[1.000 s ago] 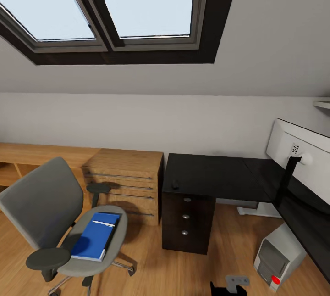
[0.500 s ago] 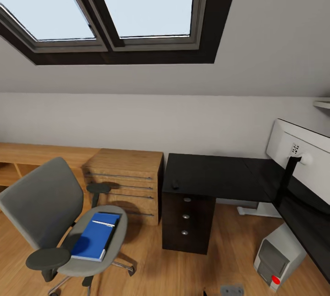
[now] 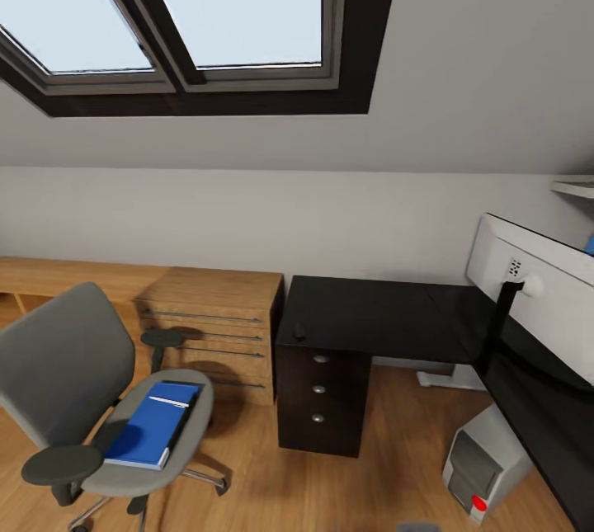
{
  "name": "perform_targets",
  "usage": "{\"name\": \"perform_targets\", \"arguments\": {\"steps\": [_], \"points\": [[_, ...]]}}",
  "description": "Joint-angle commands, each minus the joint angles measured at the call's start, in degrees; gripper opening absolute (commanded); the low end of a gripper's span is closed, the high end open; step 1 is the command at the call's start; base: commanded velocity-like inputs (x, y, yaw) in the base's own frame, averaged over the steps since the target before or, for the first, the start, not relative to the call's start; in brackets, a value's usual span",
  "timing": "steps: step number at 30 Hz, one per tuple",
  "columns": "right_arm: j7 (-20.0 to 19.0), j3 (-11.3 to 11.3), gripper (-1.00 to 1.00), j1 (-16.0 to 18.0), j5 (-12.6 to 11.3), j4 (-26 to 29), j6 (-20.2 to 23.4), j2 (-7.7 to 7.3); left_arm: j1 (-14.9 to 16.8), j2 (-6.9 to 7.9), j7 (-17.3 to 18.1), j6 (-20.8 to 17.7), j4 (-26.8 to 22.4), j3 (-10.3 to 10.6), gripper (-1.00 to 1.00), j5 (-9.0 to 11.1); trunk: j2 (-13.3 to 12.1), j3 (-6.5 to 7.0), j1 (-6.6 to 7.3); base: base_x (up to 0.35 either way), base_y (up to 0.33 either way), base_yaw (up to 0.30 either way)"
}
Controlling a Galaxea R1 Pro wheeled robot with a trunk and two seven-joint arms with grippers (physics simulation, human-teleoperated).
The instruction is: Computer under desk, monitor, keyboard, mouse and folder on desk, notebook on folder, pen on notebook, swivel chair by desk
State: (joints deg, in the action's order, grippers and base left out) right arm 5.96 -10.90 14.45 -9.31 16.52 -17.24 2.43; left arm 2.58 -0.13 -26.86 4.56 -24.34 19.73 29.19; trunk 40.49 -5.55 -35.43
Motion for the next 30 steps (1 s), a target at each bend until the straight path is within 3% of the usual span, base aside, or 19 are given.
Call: {"name": "perform_targets", "arguments": {"steps": [1, 14, 20, 30], "points": [[0.3, -0.5, 1.0, 0.1, -0.6, 0.0, -0.2, -0.01, 0.1, 0.04, -0.4, 0.4, 0.0, 0.5, 1.0, 0.6, 0.1, -0.1, -0.01, 0.0, -0.331, 0.0], [0.2, -0.5, 1.0, 0.1, -0.6, 0.2, -0.5, -0.06, 0.1, 0.06, -0.4, 0.4, 0.0, 0.4, 1.0, 0.7, 0.1, -0.1, -0.01, -0.121, -0.294, 0.0], [0.1, -0.6, 1.0, 0.1, -0.6, -0.2, -4.6, -0.06, 0.1, 0.12, -0.4, 0.3, 0.0, 0.4, 1.0, 0.8, 0.1, -0.1, -0.01, -0.3, -0.076, 0.0], [0.1, -0.6, 1.0, 0.1, -0.5, -0.3, -6.3, -0.06, 0.1, 0.06, -0.4, 0.3, 0.0, 0.4, 1.0, 0.8, 0.1, -0.1, -0.01, -0.33, -0.006, 0.0]]}}
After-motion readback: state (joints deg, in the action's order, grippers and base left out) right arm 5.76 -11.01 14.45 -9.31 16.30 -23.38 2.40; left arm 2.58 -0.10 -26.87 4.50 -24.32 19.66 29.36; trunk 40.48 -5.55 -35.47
